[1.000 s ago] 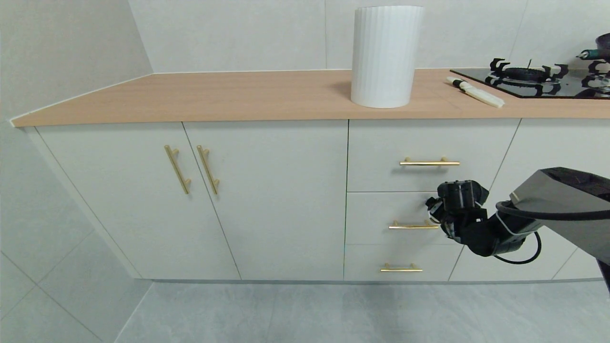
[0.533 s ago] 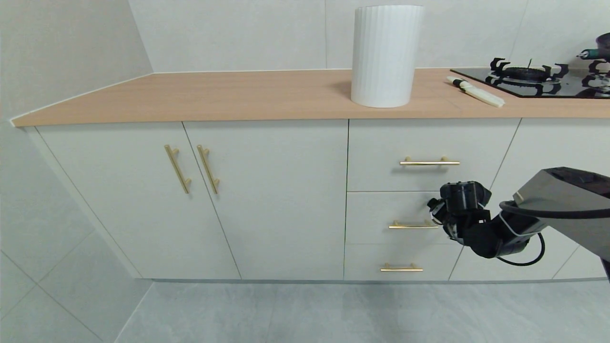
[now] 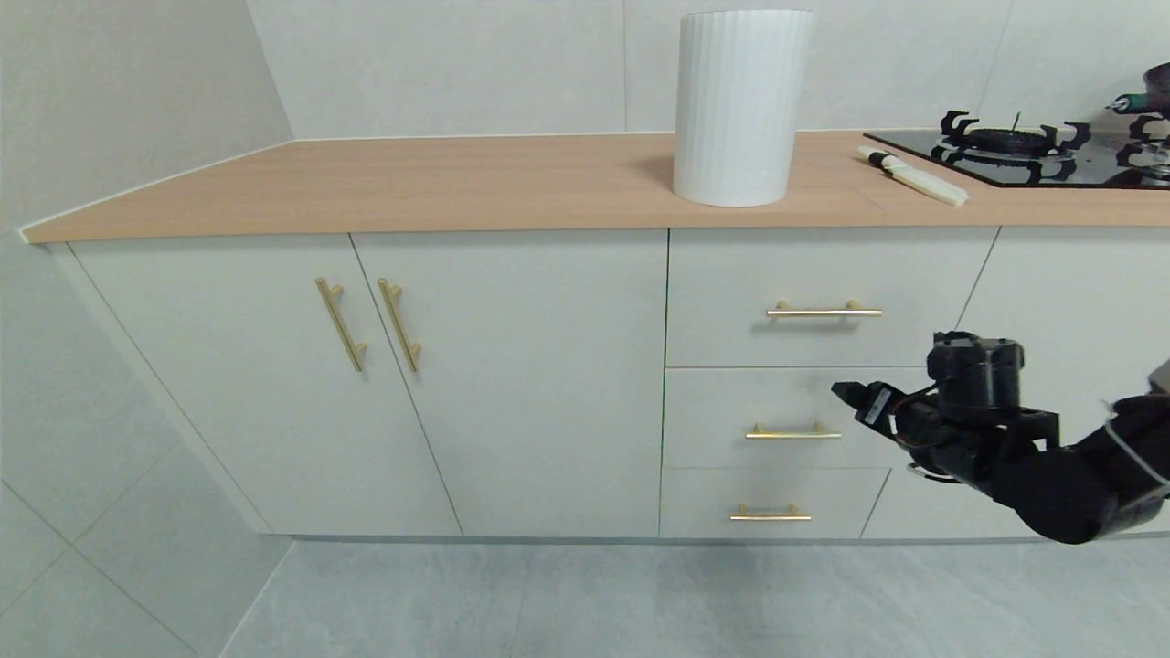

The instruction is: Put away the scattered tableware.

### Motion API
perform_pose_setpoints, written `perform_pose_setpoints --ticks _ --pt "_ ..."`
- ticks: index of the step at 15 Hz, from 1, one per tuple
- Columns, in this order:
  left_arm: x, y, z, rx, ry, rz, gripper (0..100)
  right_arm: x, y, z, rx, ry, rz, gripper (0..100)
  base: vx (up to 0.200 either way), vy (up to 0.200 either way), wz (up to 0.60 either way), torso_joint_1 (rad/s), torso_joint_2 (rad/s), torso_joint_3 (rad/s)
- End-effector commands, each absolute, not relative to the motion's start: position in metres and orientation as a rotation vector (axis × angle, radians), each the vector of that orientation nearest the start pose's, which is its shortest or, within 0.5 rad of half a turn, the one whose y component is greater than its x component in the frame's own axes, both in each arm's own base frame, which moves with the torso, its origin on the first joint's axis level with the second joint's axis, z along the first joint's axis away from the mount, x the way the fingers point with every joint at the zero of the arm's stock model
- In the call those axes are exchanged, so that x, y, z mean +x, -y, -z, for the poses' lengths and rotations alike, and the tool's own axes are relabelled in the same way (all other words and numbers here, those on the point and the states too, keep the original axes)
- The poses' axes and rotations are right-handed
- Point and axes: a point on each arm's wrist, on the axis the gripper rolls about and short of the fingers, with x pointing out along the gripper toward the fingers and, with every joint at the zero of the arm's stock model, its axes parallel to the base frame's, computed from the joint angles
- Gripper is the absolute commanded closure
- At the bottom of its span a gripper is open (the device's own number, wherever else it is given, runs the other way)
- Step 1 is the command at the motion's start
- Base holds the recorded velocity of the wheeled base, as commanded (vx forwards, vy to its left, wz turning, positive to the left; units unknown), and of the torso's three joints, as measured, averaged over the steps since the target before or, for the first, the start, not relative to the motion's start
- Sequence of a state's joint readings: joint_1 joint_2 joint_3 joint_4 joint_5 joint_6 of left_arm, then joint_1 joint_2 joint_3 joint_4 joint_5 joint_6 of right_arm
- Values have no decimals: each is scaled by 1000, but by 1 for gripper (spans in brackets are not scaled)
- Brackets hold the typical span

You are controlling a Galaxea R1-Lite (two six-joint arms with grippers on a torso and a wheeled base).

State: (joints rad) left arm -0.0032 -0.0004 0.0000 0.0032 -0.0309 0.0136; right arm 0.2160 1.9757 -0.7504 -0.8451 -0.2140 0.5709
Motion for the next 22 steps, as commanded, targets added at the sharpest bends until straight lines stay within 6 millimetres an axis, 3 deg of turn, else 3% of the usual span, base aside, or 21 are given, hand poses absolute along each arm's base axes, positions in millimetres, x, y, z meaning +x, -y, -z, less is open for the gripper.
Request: perform_pose_setpoints --ticks 1,4,7,9,13,16,18,20,22 --pt "-23 1 -75 14 -3 34 0 270 -67 -168 388 -141 -25 0 0 0 0 0 0 0" --pt "-23 1 -75 14 -3 34 0 201 -62 -192 322 -37 -63 0 0 0 0 0 0 0" --pt "-23 1 -75 14 -3 34 0 140 -41 -210 226 114 -51 0 0 0 0 0 0 0" --pt "-23 1 -75 14 -3 34 0 98 -24 -212 124 187 58 0 0 0 0 0 0 0" --pt "-23 1 -75 14 -3 34 0 12 9 -175 22 189 364 0 0 0 0 0 0 0" --pt "-23 1 -75 14 -3 34 0 -40 12 -149 -33 209 372 0 0 0 0 0 0 0" --pt "-23 1 -75 14 -3 34 0 -50 9 -140 -33 250 437 0 0 0 0 0 0 0" --pt "-23 1 -75 14 -3 34 0 -44 10 -130 -23 227 488 0 0 0 0 0 0 0" --pt "-23 1 -75 14 -3 34 0 -31 9 -103 -40 160 432 0 0 0 0 0 0 0"
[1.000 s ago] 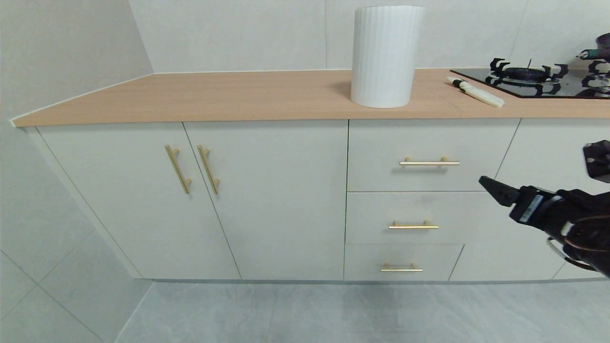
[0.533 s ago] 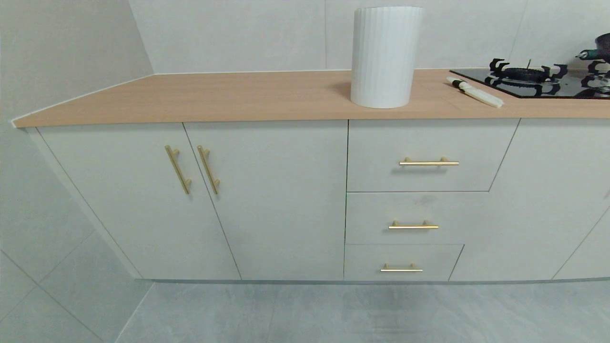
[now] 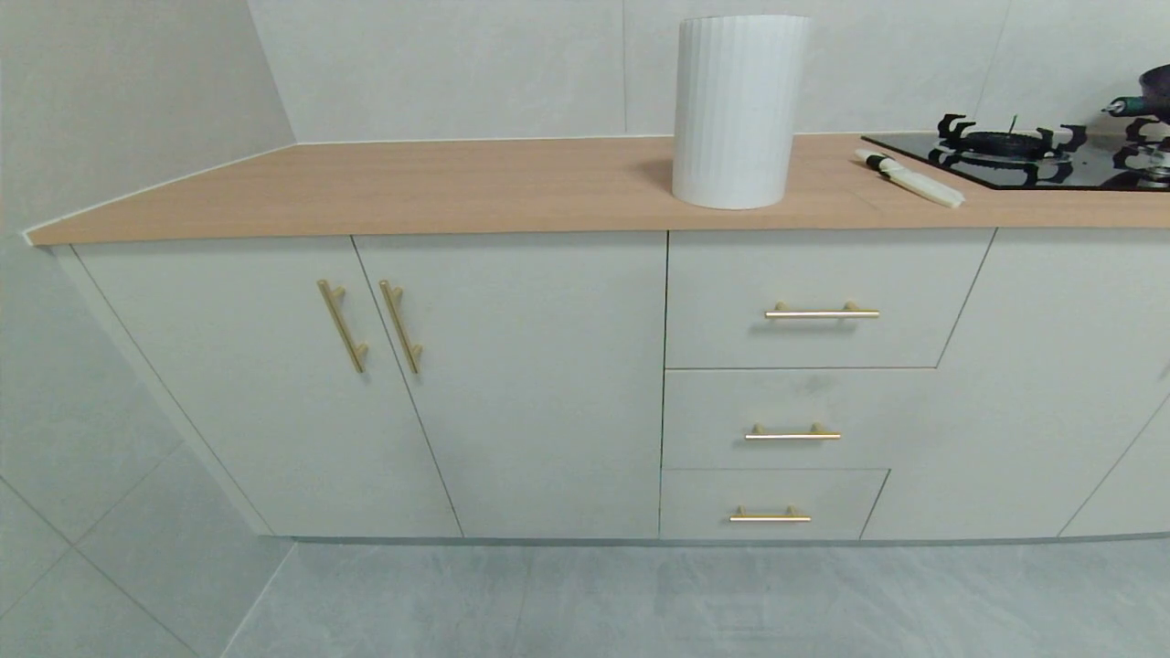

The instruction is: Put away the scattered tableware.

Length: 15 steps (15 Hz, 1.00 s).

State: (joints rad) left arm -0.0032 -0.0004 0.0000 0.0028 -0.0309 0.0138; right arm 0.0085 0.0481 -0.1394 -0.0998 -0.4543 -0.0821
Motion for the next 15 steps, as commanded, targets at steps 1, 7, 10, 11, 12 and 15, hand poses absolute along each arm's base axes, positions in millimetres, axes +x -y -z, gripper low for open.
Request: perform_pose_setpoints --ticks 1,7,10,11,12,15 --pt "-23 1 -75 14 -3 34 0 -28 9 -95 -49 142 396 0 0 0 0 0 0 0" --pt "-23 1 -75 14 -3 34 0 -23 3 -81 -58 48 129 0 0 0 0 0 0 0" --pt "-23 1 -75 14 -3 34 0 -23 3 -81 -38 48 124 0 0 0 0 0 0 0" --pt "-23 1 -75 14 -3 34 0 -23 3 -80 -37 41 114 0 0 0 0 0 0 0" --pt "-23 1 -75 14 -3 34 0 -23 2 -77 -41 9 89 0 0 0 0 0 0 0" --pt "-23 1 -75 14 -3 34 0 -23 1 -76 -43 1 23 0 0 0 0 0 0 0"
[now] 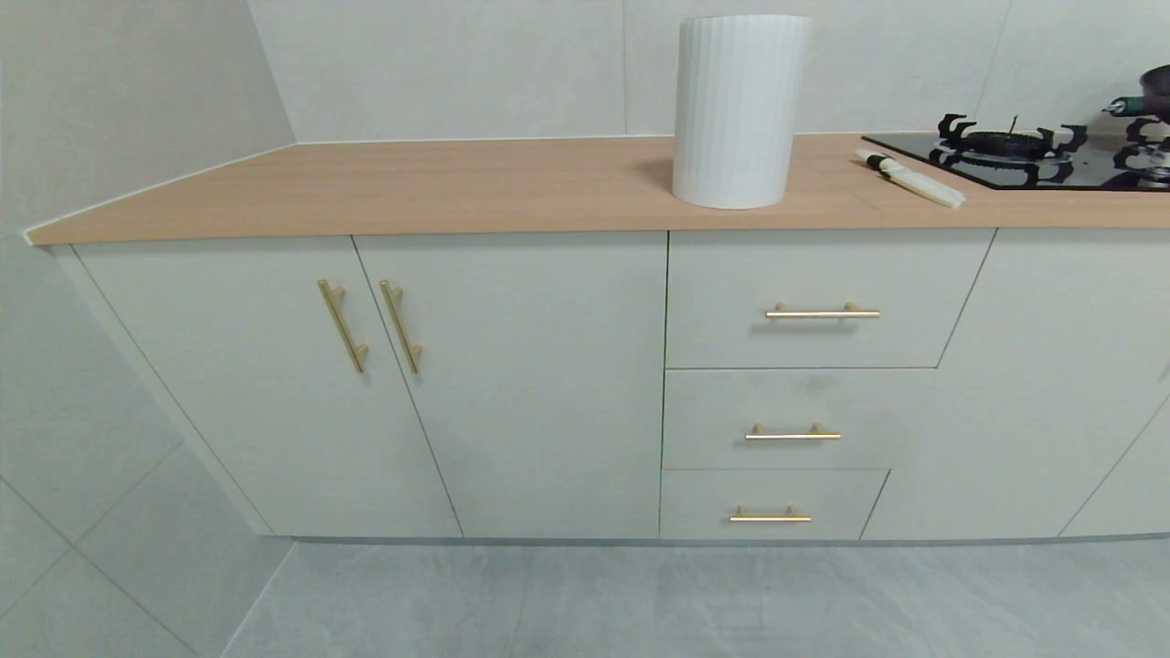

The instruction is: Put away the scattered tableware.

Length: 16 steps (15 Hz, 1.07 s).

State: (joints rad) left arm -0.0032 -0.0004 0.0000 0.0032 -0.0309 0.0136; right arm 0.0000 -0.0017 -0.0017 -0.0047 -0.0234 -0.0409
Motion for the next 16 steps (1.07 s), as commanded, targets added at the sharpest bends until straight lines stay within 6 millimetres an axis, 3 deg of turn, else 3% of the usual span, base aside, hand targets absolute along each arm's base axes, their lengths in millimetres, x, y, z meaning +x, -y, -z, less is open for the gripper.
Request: perform_pose_setpoints --ticks 1,10,16 --pt "-23 1 -75 14 -3 34 0 -23 1 -76 -21 1 28 0 0 0 0 0 0 0" --pt "-23 1 -75 17 -3 35 0 -23 1 -76 -9 1 25 0 0 0 0 0 0 0" --pt "-23 1 -75 15 -3 35 0 -23 1 -76 -9 1 28 0 200 0 0 3 -1 2"
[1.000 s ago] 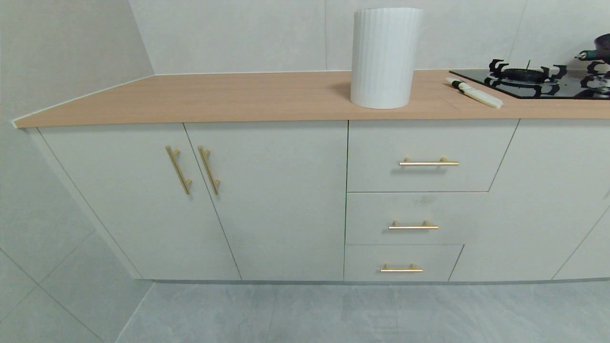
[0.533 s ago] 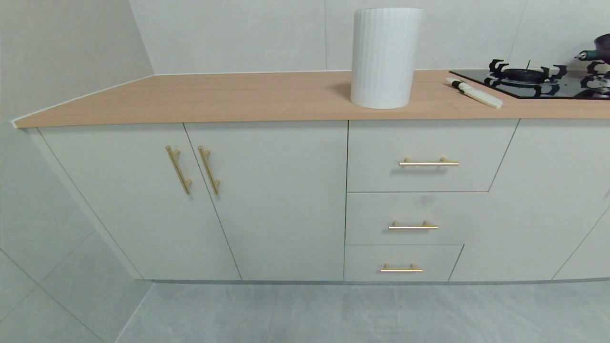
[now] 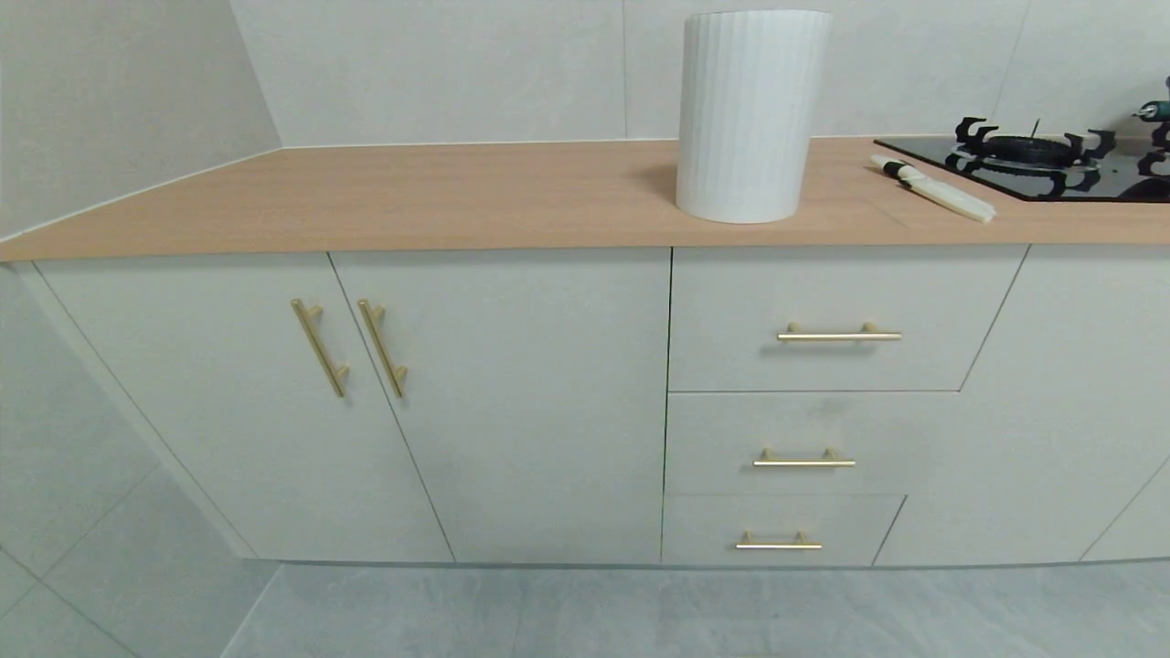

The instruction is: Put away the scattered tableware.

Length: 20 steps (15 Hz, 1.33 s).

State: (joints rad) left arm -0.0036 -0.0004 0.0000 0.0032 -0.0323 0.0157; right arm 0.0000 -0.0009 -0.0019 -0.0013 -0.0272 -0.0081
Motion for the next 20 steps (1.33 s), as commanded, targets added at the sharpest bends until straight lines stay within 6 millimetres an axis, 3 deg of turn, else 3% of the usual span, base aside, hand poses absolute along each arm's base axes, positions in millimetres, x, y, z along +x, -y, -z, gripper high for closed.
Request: perform_pose_setpoints --ticks 1,15,20 --pt "-23 1 -75 15 -3 35 0 -23 1 -76 -9 1 28 0 200 0 0 7 7 2" --pt "-23 1 -75 15 -3 35 0 -23 1 -76 -9 1 25 0 200 0 0 2 1 3" --pt "-23 1 -75 14 -3 35 0 -23 1 -76 -9 1 25 0 0 0 -240 -3 -1 2"
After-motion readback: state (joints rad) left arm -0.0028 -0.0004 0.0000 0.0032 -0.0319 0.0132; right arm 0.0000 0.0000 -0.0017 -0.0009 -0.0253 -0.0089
